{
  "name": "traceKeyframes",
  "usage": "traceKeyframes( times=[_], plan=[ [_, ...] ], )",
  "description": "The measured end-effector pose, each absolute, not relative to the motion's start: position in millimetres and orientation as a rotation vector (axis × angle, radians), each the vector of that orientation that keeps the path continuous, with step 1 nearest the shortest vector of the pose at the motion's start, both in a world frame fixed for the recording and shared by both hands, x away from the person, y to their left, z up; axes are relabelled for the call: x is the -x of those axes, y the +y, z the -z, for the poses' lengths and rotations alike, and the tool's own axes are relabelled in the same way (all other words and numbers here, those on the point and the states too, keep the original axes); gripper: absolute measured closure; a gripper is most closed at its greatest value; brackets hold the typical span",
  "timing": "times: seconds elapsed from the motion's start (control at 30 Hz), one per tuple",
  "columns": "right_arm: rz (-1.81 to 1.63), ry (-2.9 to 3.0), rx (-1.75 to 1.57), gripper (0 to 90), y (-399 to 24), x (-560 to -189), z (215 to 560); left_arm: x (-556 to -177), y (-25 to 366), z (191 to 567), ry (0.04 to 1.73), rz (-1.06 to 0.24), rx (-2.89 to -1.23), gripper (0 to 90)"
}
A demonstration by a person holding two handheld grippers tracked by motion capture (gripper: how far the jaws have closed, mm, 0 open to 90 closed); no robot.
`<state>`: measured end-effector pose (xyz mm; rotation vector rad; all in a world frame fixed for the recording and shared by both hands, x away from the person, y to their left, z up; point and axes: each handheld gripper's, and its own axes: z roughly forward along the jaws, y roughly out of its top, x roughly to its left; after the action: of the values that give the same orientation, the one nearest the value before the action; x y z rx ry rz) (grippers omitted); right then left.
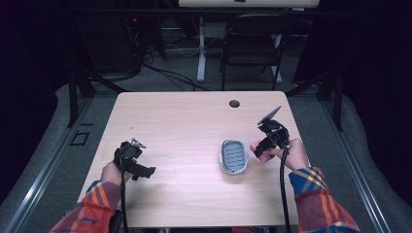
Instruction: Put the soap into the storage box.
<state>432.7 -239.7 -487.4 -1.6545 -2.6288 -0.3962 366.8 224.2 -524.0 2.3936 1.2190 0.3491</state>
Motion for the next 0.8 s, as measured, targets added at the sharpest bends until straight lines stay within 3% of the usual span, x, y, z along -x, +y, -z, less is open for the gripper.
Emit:
traceKeyframes(
  times=[0.8],
  plan=[
    [0.340,-2.708,1.593,37.2,-220.5,-436.2,463.7,-366.1,221.5,524.6,1.208,-0.338,-2.408,0.2]
  ],
)
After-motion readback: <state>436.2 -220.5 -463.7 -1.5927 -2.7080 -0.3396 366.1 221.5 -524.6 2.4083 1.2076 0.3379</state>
